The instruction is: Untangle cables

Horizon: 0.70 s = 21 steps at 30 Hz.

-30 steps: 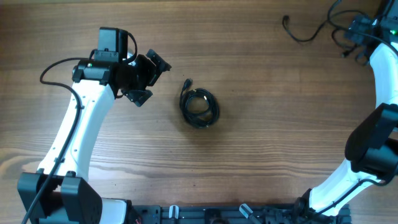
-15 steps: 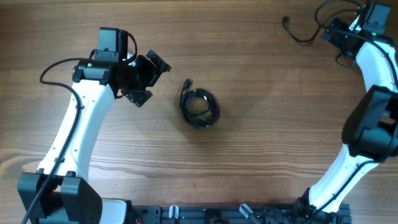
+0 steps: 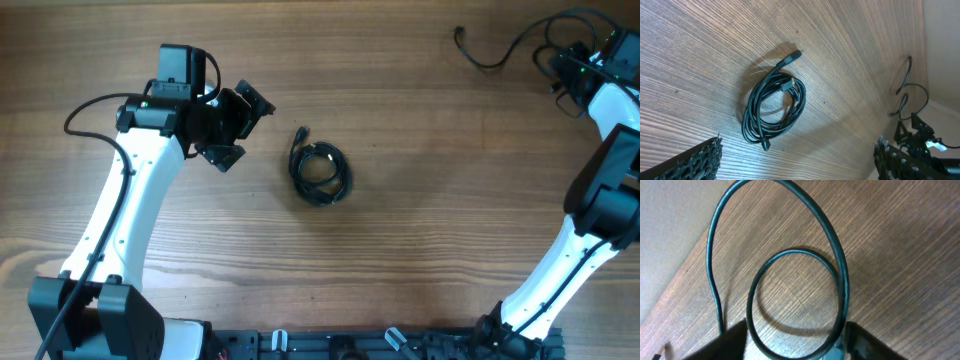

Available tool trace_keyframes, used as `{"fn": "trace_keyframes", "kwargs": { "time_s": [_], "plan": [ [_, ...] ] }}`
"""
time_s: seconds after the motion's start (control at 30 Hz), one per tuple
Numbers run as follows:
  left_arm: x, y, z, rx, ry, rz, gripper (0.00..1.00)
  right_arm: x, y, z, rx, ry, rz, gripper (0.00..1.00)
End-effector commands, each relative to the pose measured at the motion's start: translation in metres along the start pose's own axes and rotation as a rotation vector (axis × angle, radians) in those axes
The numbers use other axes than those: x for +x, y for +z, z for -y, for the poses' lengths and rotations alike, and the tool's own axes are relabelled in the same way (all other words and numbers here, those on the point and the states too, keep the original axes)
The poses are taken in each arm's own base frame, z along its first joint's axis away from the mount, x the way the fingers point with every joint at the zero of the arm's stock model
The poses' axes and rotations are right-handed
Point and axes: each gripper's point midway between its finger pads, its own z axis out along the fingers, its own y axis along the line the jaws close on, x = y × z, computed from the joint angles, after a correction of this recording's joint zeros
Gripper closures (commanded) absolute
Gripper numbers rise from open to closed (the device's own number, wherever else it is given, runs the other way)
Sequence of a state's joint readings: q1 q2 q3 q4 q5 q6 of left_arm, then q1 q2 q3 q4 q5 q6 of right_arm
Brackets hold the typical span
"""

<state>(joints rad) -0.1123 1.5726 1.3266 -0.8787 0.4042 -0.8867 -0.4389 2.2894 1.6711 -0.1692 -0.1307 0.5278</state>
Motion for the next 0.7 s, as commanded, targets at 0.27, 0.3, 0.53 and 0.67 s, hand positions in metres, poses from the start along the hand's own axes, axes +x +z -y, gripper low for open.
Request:
{"fn": "trace_keyframes", "kwargs": {
  "time_s": [0.27, 0.3, 0.53, 0.67],
  "plan": [
    [-0.001, -0.002, 0.000, -0.002, 0.024, 0.014, 0.01, -0.090, -0.042, -0.033, -0.082, -0.130, 0.149, 0.96],
    [-0.001, -0.002, 0.000, -0.002, 0.024, 0.014, 0.01, -0.103, -0.052, -0.037, -0.061, -0.170, 0.172, 0.96],
    [0.000, -0.002, -0.001, -0.006, 0.022, 0.011, 0.01, -0.060, -0.037, -0.010, 0.030, -0.185, 0.002, 0.00],
    [0.000, -0.002, -0.001, -0.008, 0.021, 0.010, 0.00, -0.010, -0.039, -0.040, -0.164, -0.253, -0.195, 0.00]
  ]
}}
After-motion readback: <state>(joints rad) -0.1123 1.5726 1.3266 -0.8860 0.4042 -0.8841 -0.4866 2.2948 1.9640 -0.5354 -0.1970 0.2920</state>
